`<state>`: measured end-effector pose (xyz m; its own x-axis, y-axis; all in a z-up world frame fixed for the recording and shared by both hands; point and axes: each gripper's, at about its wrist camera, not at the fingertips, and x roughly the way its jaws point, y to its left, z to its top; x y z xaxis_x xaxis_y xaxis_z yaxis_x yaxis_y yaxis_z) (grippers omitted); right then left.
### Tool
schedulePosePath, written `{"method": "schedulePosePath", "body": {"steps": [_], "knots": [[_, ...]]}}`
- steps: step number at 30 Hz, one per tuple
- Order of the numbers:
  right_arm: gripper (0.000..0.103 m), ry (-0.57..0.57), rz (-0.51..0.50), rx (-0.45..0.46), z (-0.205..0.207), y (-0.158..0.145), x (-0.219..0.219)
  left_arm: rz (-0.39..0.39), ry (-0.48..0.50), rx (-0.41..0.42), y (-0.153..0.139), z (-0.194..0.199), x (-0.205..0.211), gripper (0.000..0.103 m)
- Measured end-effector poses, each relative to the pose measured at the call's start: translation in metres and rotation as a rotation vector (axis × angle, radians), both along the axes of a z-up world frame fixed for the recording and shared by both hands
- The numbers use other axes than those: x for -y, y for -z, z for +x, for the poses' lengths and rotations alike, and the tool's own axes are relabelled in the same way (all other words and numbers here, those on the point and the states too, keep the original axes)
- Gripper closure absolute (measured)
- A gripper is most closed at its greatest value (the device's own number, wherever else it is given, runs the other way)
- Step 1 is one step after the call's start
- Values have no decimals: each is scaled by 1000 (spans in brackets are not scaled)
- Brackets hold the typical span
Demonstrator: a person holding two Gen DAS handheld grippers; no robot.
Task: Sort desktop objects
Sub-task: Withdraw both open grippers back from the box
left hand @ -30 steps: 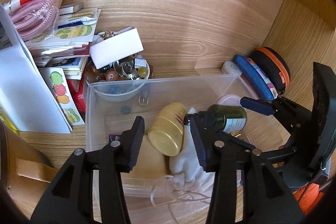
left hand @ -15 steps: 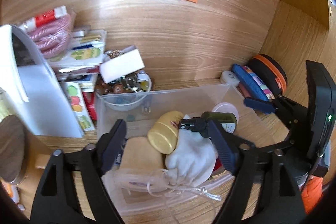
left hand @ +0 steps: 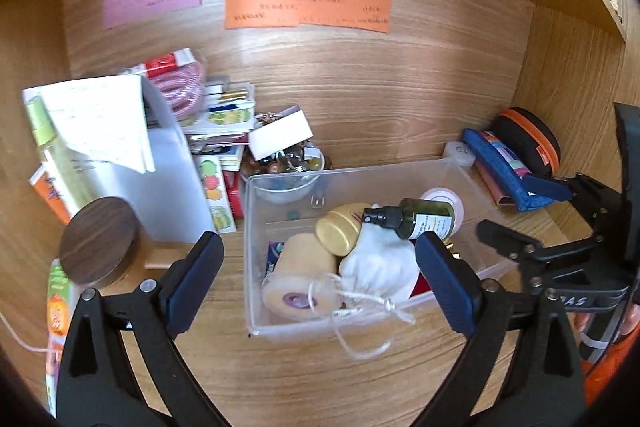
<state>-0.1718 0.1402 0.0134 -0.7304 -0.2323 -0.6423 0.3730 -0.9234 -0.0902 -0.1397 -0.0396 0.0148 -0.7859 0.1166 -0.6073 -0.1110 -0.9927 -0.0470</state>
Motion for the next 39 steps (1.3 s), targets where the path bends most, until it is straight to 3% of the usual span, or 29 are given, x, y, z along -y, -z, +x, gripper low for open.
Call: {"method": "schedulePosePath", "body": {"steps": [6, 10, 20, 29, 39], "knots": [[12, 31, -13, -32, 26, -9, -12, -8, -22, 6, 5, 21, -1, 5], [1, 47, -36, -68, 46, -15, -18, 11, -47, -12, 6, 36, -1, 5], [0, 52, -116, -106, 88, -19, -23, 1, -95, -43, 7, 62, -9, 1], [0, 59, -130, -130, 113, -20, -25, 15, -47, -37, 18, 69, -20, 1], [0, 73, -140, -102, 109, -14, -27, -9, -14, -75, 12, 82, -37, 1]]}}
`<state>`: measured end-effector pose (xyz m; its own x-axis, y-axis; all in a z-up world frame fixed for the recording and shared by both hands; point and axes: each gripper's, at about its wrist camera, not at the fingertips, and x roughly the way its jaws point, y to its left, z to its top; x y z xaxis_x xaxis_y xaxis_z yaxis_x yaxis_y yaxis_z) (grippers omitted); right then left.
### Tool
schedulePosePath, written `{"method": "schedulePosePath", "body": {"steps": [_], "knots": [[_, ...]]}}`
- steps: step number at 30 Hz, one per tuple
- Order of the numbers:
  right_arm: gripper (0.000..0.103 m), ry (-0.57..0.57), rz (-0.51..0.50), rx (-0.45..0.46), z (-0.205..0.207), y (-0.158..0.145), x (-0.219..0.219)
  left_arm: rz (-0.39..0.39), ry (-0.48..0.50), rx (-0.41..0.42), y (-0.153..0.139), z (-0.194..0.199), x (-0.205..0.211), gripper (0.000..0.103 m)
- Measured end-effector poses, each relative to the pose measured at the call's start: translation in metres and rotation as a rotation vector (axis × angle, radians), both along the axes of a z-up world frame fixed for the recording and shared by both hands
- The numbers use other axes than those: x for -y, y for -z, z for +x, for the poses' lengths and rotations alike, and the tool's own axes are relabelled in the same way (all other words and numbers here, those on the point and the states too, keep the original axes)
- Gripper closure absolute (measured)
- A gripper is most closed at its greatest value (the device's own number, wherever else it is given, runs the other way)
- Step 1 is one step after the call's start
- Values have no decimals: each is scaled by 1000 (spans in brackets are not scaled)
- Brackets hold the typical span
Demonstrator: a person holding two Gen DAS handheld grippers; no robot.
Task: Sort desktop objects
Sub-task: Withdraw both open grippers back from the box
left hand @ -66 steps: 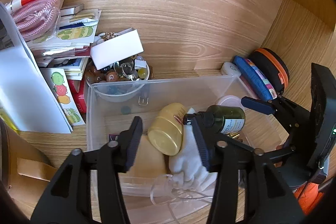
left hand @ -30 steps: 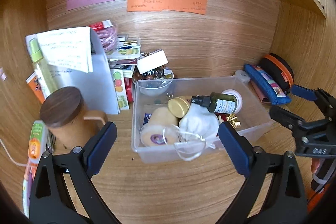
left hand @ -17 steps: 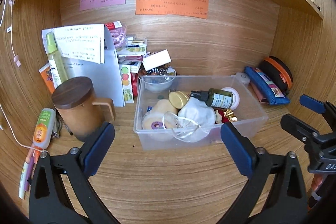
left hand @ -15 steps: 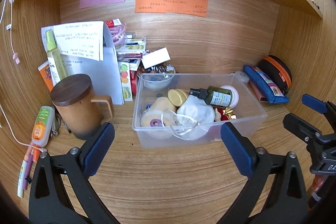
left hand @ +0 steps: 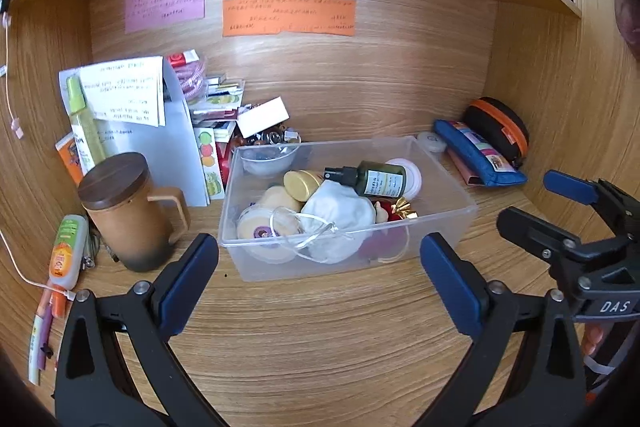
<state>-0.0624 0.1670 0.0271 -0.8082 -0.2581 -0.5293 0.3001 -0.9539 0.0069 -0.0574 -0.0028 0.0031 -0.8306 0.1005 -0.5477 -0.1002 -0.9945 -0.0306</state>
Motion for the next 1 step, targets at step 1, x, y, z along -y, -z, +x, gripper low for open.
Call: {"method": "schedulePosePath", "body": {"steps": [1], "knots": [[0, -1, -4, 3, -1, 0, 0, -1, -2, 1, 0, 0, 0, 1]]}}
